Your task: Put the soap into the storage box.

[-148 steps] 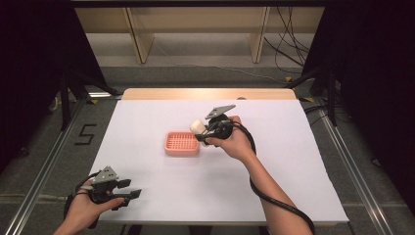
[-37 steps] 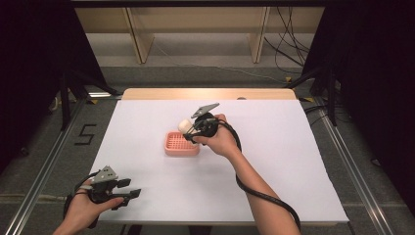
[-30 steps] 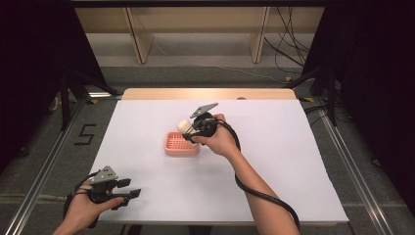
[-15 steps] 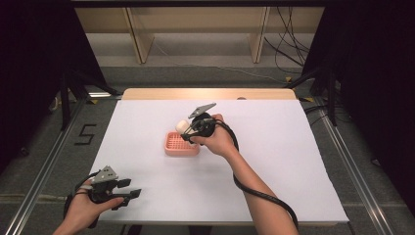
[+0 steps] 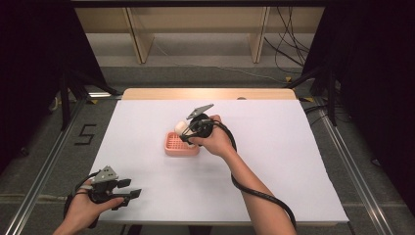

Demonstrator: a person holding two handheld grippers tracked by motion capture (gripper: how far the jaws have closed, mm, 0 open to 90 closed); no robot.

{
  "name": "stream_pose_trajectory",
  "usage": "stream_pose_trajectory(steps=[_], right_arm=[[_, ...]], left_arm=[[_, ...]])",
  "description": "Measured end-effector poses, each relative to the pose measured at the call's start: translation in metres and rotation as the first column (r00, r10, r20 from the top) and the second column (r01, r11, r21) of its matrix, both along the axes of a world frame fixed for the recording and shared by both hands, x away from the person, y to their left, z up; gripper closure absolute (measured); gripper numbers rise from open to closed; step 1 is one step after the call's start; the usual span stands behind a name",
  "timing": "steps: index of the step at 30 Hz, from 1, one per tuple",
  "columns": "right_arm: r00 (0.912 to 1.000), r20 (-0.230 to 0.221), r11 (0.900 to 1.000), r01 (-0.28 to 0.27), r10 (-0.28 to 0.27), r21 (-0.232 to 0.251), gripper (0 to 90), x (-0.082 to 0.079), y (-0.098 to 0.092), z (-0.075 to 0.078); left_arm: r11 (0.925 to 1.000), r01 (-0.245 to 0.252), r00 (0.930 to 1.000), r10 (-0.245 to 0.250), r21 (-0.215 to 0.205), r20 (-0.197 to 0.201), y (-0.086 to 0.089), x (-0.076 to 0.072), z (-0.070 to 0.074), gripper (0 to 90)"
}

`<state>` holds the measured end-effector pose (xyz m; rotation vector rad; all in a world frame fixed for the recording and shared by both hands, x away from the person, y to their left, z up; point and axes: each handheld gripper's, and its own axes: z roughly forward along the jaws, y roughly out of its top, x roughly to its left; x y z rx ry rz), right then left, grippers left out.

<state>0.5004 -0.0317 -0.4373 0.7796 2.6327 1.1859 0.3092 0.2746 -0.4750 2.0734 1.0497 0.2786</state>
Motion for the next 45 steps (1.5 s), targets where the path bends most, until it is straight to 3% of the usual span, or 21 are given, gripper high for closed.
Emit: stream_pose_trajectory(steps=[7,13,14,15,25,28,29,33,35,39,41,42,45], right_arm=[[0.9999,0.013,1.0,-0.001,0.001,0.011,50.5,0.002,0.003,-0.004],[1.0,-0.007,1.0,0.004,-0.004,-0.006,50.6,0.001,0.005,-0.005],[0.9994,-0.03,1.0,0.018,-0.018,-0.006,50.5,0.0,0.006,-0.005],[0.9999,0.012,1.0,-0.006,0.006,-0.015,50.5,0.003,0.005,-0.006],[0.9999,-0.014,1.0,0.006,-0.007,-0.027,50.5,0.002,0.009,-0.009],[0.9999,0.013,0.999,-0.007,0.008,-0.038,50.5,0.004,0.009,-0.011],[0.9988,0.046,0.999,-0.015,0.017,-0.029,50.5,0.006,0.009,-0.014],[0.9999,0.013,0.999,-0.003,0.003,-0.037,50.5,0.005,0.01,-0.012],[0.9991,0.038,0.999,-0.017,0.019,-0.048,50.5,0.006,0.009,-0.013],[1.0,0.006,0.999,0.001,0.0,-0.041,50.3,0.005,0.01,-0.013],[1.0,0.008,0.999,0.002,-0.002,-0.047,50.3,0.005,0.01,-0.013],[0.9993,0.032,0.999,-0.018,0.02,-0.049,50.2,0.006,0.01,-0.015],[0.9998,0.016,0.998,-0.008,0.009,-0.066,48.6,0.004,0.013,-0.015]], left_arm=[[1.0,0.0,1.0,0.0,0.001,-0.001,0.0,0.0,0.0,39.8],[1.0,0.002,1.0,-0.002,0.001,0.0,0.0,0.0,0.0,39.8],[1.0,0.002,1.0,-0.002,0.002,0.0,0.0,0.0,0.0,39.8],[1.0,0.002,1.0,-0.002,0.001,0.0,0.0,0.0,0.0,39.8],[1.0,0.002,1.0,-0.002,0.001,0.0,0.0,0.0,0.0,39.8],[1.0,0.001,1.0,-0.001,0.001,-0.001,0.001,0.0,0.0,39.8],[1.0,0.001,1.0,-0.001,0.001,-0.001,0.001,0.0,0.0,39.8],[1.0,0.001,1.0,-0.001,0.0,-0.001,0.001,0.0,0.0,39.8],[1.0,0.003,1.0,-0.003,0.002,-0.001,0.001,0.0,0.0,39.8],[1.0,0.002,1.0,-0.002,-0.001,-0.002,0.001,0.0,0.0,39.8],[0.9999,0.008,1.0,-0.008,0.01,-0.005,0.002,0.0,0.001,39.8],[0.9999,0.008,1.0,-0.007,0.009,-0.005,0.002,0.0,0.001,39.8],[1.0,0.003,1.0,-0.003,0.001,-0.004,0.001,0.0,0.0,39.8]])
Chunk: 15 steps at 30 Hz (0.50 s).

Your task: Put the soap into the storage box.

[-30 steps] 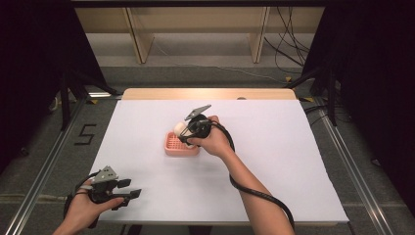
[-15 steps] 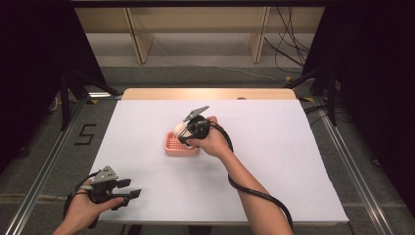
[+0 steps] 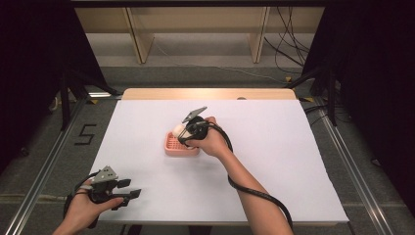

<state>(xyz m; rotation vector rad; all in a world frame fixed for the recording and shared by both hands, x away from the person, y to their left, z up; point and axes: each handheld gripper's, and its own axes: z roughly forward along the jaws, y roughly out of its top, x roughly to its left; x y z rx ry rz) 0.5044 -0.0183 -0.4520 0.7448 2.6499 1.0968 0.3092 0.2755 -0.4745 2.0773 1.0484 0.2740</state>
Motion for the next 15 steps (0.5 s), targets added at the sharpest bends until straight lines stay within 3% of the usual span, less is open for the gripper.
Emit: stream_pose_trajectory(steps=[1,5,9,12,15], right_arm=[[0.9997,-0.019,1.0,0.016,-0.016,-0.003,48.1,-0.001,0.0,0.0],[1.0,-0.003,0.999,0.002,-0.001,0.053,44.9,-0.001,0.0,0.001],[0.9999,0.013,0.998,0.006,-0.006,0.058,44.2,-0.003,-0.003,0.006],[0.9994,0.029,0.997,0.018,-0.02,0.074,46.5,-0.006,-0.009,0.011],[0.9994,0.01,0.996,0.031,-0.032,0.079,52.4,-0.014,-0.016,0.016]], left_arm=[[1.0,0.005,1.0,-0.005,0.008,-0.001,0.001,0.0,0.0,39.8],[1.0,0.004,1.0,-0.004,0.008,-0.002,0.001,0.0,0.0,39.8],[1.0,-0.002,1.0,0.002,-0.001,0.001,0.0,0.0,0.0,39.8],[1.0,-0.002,1.0,0.002,-0.002,0.001,0.0,0.0,0.0,39.8],[1.0,0.0,1.0,0.0,0.006,0.001,0.001,0.0,0.0,39.8]])
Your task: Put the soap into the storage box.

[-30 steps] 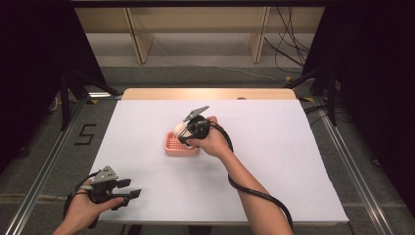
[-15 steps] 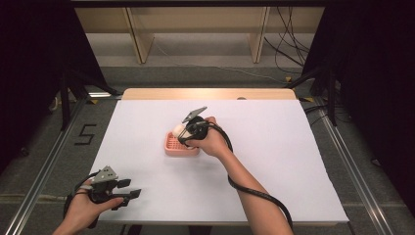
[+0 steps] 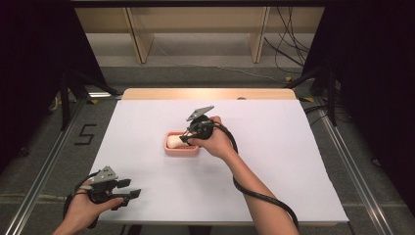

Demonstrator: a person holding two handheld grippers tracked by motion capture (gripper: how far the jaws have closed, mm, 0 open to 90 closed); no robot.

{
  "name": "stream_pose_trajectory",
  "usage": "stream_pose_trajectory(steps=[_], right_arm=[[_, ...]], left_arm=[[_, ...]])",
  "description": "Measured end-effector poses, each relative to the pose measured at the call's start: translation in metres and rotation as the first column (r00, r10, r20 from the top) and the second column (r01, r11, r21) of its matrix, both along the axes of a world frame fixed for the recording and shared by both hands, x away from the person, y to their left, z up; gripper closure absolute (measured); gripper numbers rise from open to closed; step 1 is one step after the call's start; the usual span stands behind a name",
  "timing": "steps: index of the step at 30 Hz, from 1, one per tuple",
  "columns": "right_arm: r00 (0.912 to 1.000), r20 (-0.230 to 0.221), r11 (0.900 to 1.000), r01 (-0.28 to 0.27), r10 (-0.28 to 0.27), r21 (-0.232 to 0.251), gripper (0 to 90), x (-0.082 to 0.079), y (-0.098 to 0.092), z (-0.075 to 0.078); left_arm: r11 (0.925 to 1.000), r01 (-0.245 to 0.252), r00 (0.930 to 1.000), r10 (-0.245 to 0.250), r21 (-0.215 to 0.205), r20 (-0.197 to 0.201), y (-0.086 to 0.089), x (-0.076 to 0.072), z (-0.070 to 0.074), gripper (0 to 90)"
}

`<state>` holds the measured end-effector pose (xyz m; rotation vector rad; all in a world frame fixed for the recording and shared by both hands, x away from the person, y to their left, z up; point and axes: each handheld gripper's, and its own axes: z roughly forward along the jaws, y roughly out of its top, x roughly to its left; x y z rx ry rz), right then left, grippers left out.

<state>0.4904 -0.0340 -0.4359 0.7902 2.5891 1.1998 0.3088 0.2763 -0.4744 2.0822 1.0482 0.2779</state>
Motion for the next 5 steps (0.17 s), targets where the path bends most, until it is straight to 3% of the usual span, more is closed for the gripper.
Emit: stream_pose_trajectory(steps=[3,5], right_arm=[[0.9997,0.022,1.0,0.006,-0.005,-0.006,59.1,-0.01,-0.011,0.004],[0.9999,-0.01,1.0,0.007,-0.008,-0.025,63.2,-0.02,-0.023,0.006]], left_arm=[[1.0,-0.009,1.0,0.009,0.001,0.004,0.0,0.0,0.0,39.8],[1.0,-0.003,1.0,0.003,-0.001,0.002,0.0,0.0,0.0,39.8]])
